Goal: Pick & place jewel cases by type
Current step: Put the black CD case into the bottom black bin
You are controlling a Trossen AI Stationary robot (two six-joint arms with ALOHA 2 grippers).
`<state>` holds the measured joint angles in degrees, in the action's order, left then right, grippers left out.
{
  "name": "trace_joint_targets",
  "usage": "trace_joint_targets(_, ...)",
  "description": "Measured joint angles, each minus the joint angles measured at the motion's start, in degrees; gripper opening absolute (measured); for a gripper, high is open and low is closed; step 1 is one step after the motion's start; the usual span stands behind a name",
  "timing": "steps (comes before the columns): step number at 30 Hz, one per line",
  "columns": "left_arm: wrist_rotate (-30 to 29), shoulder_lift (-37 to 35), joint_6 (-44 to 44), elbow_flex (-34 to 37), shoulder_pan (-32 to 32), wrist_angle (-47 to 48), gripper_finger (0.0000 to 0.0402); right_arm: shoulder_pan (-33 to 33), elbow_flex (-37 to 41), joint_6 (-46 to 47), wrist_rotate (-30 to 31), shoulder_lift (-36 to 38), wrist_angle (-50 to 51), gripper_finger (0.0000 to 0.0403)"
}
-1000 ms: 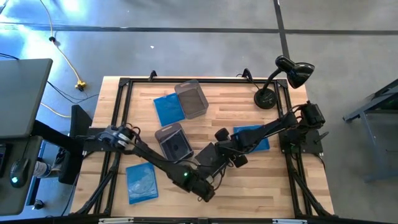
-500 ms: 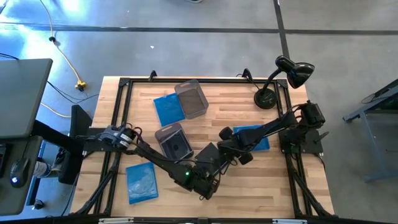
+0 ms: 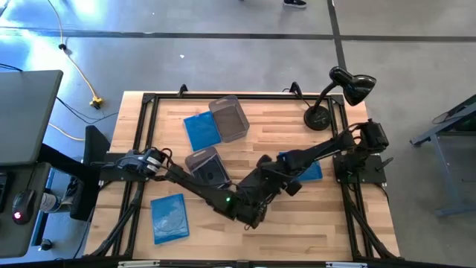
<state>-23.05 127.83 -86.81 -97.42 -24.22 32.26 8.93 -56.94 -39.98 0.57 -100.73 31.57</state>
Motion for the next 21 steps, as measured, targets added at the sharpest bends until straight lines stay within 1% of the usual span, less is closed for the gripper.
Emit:
trace_joint_targets(3,0.0,0.9,1.5,-0.1,0.4,-2.9,0.0220,-2.0,0.2,2.7,-7.3,0.1,0.9,0.0202)
trace_joint_targets(4,0.8,0.9,1.5,-0.1,0.6,-3.4,0.0220,-2.6,0.1,3.9,-8.8,-0.1,1.1,0.0202)
trace_joint_targets(5,1.8,0.9,1.3,-0.1,0.9,-3.5,0.0220,-3.0,0.1,5.3,-8.4,-0.3,1.9,0.0202)
trace_joint_targets(7,3.6,0.8,1.0,-0.1,1.1,-3.3,0.0220,-3.4,0.2,8.1,-5.0,-0.5,3.1,0.0201)
trace_joint_targets(9,4.2,0.8,-0.1,-0.1,1.0,-3.1,0.0220,-3.4,0.4,9.6,-1.0,-0.3,3.2,0.0199)
trace_joint_targets(11,5.2,0.6,-1.1,-0.1,0.6,-2.9,0.0220,-3.3,0.5,10.2,-0.5,-0.3,3.2,0.0195)
trace_joint_targets(13,7.7,0.4,-1.6,-0.1,0.6,-2.7,0.0220,-3.1,0.5,10.2,-2.1,-0.3,3.0,0.0190)
trace_joint_targets(16,9.6,0.2,-2.1,-0.1,0.3,-2.6,0.0220,-2.8,0.5,10.3,-7.5,-0.3,3.6,0.0186)
trace_joint_targets(21,13.5,0.1,-2.2,-0.1,-0.4,-2.2,0.0220,-2.5,0.6,10.7,-22.3,-0.3,4.6,0.0184)
